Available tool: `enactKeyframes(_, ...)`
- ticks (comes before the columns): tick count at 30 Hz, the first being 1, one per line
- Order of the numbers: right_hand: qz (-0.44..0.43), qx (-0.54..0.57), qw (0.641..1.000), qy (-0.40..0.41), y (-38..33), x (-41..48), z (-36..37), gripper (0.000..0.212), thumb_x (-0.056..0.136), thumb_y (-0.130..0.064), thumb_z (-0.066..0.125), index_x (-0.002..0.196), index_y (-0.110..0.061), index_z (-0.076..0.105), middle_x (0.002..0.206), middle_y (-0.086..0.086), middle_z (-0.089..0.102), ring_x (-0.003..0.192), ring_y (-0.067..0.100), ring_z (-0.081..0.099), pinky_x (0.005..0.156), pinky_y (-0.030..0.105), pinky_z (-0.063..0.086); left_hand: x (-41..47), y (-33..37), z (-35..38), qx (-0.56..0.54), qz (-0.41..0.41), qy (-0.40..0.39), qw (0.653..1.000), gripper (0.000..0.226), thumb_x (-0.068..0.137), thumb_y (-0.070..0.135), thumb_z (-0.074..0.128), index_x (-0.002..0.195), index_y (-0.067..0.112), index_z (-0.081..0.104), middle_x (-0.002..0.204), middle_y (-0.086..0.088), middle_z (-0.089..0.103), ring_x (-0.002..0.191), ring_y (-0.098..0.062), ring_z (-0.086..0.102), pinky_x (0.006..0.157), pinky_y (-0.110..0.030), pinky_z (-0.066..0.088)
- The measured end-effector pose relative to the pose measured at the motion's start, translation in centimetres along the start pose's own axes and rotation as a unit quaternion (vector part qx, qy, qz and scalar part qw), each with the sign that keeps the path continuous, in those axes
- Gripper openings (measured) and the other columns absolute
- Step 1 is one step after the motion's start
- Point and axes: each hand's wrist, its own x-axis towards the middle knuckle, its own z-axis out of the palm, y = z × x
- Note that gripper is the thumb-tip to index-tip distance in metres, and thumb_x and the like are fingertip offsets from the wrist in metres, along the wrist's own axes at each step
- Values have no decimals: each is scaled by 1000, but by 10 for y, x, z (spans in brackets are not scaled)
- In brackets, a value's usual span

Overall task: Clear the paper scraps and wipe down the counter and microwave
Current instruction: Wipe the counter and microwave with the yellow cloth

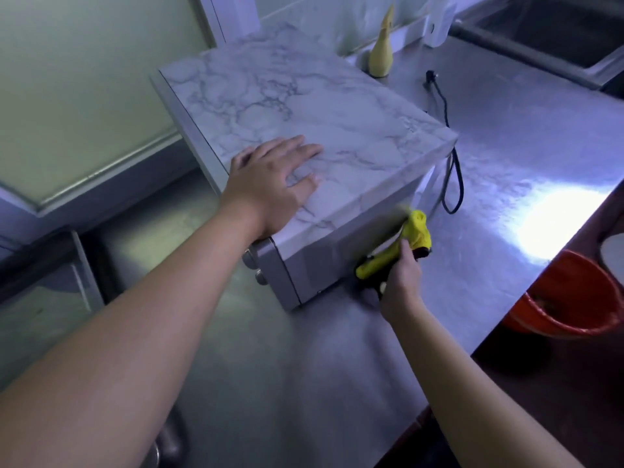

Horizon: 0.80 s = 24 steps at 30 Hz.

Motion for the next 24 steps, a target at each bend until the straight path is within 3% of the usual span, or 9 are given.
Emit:
enactKeyframes(2,-214,-63,973,-57,-11,-32,-6,40,92,-31,57,130,-18,57,107,2,67,95,18,65,83,42,52,0,0,0,-3,-1,0,1000,53,88,61,37,140,50,45,157,20,32,145,-5,23,114,-32,6)
enactKeyframes(5,-492,-190,836,-151,-17,-67,4,54,94,-26,60,147,-20,48,156,5,43,150,27,27,120,52,21,1,1,-1,-7,-3,7,1000,54,87,60,37,139,49,46,156,19,34,145,-6,24,115,-34,8)
enactKeyframes(7,-576,-304,743,-158,-15,-68,20,66,87,-33,64,149,-26,43,162,5,32,153,30,17,120,59,13,1,1,-1,-7,-2,5,1000,56,86,57,37,140,48,46,157,17,34,145,-7,25,116,-35,9)
enactKeyframes(10,-592,-407,687,-111,3,-52,38,83,81,-49,60,154,-32,25,164,2,17,154,31,10,116,66,6,1,0,-1,1,2,4,1000,53,88,56,41,140,48,45,157,16,34,145,-7,25,116,-35,10)
enactKeyframes(12,-595,-382,704,-68,24,-40,45,85,83,-47,53,156,-35,13,161,11,18,153,33,7,116,67,5,1,-1,0,-5,-5,10,1000,52,87,59,40,139,50,46,156,18,35,145,-5,25,116,-33,9)
enactKeyframes(14,-543,-325,774,-15,47,-32,49,87,83,-39,52,158,-33,7,158,15,16,150,34,11,117,63,6,2,-1,1,-10,-7,12,1000,52,87,61,39,137,52,47,155,19,36,144,-4,25,116,-32,8)
enactKeyframes(18,-231,-279,931,-54,89,-19,29,87,79,-59,47,138,4,38,136,10,39,128,22,39,115,52,29,2,-3,1,-9,-7,21,1000,52,86,61,42,137,51,48,154,20,38,143,-4,27,117,-34,11)
enactKeyframes(22,35,-134,989,-59,90,-11,15,75,90,-69,51,146,-20,43,143,-4,46,126,7,48,107,22,35,2,-1,0,-17,-12,15,1000,52,86,61,42,137,51,48,154,20,38,144,-4,27,119,-37,12)
enactKeyframes(24,85,-55,995,-17,75,-7,16,40,94,-59,54,122,-30,57,118,-12,60,96,-6,62,79,9,48,1,1,-1,-17,-14,10,1000,52,86,61,42,137,51,48,154,20,37,144,-5,27,118,-37,11)
